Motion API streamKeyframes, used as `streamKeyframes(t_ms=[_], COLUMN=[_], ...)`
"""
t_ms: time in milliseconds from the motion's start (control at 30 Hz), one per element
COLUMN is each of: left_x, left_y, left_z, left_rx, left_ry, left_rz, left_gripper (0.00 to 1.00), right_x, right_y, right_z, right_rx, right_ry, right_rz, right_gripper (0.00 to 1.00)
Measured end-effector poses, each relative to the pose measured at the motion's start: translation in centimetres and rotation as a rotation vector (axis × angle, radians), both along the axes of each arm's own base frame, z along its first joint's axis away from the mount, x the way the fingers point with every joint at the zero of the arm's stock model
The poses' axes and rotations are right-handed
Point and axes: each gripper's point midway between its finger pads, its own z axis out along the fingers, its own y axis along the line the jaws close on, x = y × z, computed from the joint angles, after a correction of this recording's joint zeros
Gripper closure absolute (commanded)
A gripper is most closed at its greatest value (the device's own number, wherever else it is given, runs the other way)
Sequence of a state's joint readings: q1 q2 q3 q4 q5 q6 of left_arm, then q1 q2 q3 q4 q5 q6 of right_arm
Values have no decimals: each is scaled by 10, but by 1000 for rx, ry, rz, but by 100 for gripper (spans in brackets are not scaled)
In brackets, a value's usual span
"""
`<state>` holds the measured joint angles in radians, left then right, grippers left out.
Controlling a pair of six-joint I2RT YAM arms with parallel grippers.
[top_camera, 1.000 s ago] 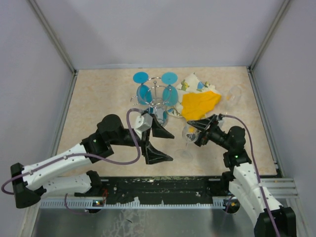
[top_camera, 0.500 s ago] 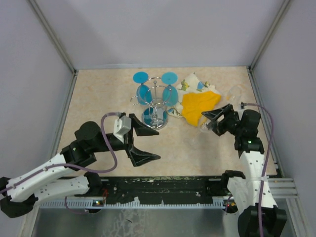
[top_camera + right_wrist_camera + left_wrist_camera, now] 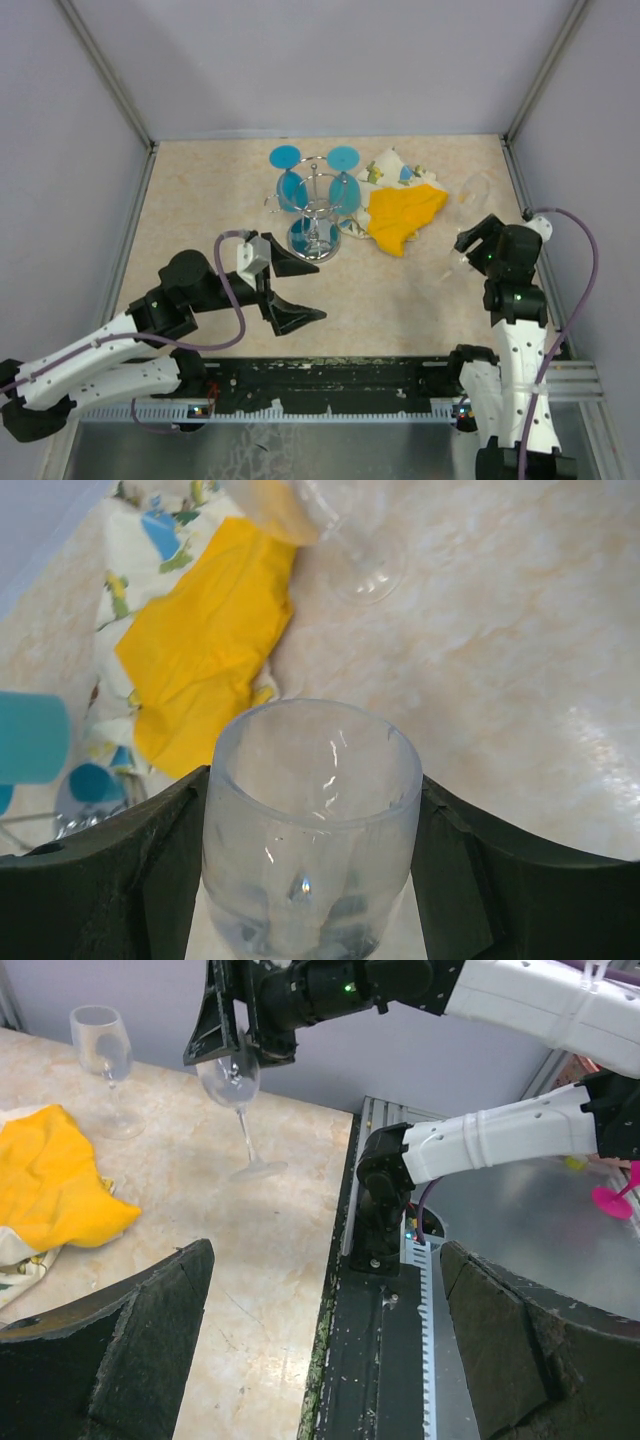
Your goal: Take the wine glass off the wine glass rack
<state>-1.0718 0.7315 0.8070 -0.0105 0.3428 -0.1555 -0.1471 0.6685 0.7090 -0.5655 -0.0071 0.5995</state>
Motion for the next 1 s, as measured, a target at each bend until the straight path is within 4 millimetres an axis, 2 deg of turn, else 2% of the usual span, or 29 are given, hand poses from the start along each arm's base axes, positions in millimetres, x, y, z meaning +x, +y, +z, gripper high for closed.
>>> streamKeyframes(t_ms=[300,567,667,1000], left_x=[7,8,9,13], left_y=[-13,-13,-9,-9], left_z=[-19,-16,-16,-35], left_rx=[56,49,36,47], left_ry=[30,21,13,13], left_rz=[1,3,21,39], left_gripper=[0,0,0,0], right_x=[-4,5,5,19], right_y=[-55,-93,-108,-139], right_z=[18,5,9,33], right_rx=[-231,-336,-389,-505], right_ry=[-50,-11,-15,-98], right_rz=[-218,-392,-470,-627], right_gripper=[46,50,52,52])
